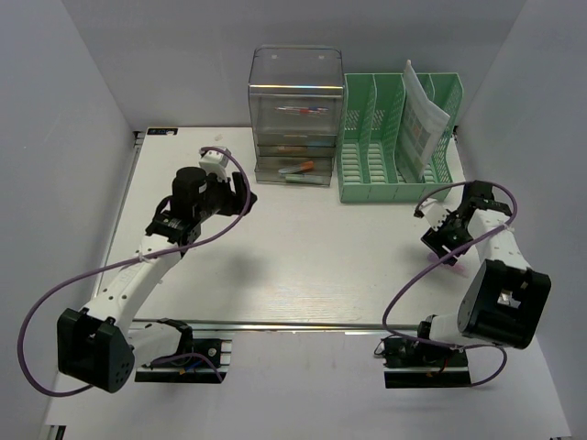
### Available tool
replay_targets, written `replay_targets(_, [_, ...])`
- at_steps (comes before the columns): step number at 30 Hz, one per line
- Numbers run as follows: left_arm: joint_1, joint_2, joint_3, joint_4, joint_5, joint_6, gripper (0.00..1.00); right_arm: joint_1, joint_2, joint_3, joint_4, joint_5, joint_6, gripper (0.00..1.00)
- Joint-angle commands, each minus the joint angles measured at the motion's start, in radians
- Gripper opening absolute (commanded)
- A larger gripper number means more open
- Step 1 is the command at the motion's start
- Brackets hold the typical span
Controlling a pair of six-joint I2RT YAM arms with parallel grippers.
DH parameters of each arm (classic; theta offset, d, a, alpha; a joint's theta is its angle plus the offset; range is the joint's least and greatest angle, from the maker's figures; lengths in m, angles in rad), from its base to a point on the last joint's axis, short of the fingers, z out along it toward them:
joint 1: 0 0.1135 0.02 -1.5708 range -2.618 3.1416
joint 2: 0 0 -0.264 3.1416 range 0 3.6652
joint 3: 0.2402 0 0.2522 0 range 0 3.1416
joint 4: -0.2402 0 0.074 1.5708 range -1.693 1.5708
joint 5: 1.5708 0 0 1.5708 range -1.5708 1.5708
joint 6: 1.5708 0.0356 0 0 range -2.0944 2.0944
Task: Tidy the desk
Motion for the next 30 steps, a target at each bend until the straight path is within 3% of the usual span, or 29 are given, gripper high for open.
replay_targets(1, [-0.005, 0.017, -0.002, 0.002, -0.004, 0.010, 0.75, -0.013, 0.052, -0.001, 0.056, 0.008, -0.114, 0.70])
replay_targets(9, [-0.014, 0.031, -0.046, 0.034, -0.033, 0.034, 0.75, -0.021, 0.066, -0.002, 0.134, 0.046, -0.141, 0.79])
replay_targets(15, [-0.014, 0.064, -0.063, 0.056, -0.025, 0.037, 0.75, -0.030, 0.102, -0.027, 0.136, 0.039, -0.203, 0.74])
replay_targets(21, [0.005, 0.068, -0.077, 0.067, -0.024, 0.037, 0.76, -0.040, 0.204, 0.031, 0.083, 0.028, -0.201, 0.58])
replay_targets(30, [0.005, 0.078, -0.083, 0.071, -0.025, 0.043, 0.76, -0.055, 0.233, 0.021, 0.073, 0.002, -0.214, 0.58])
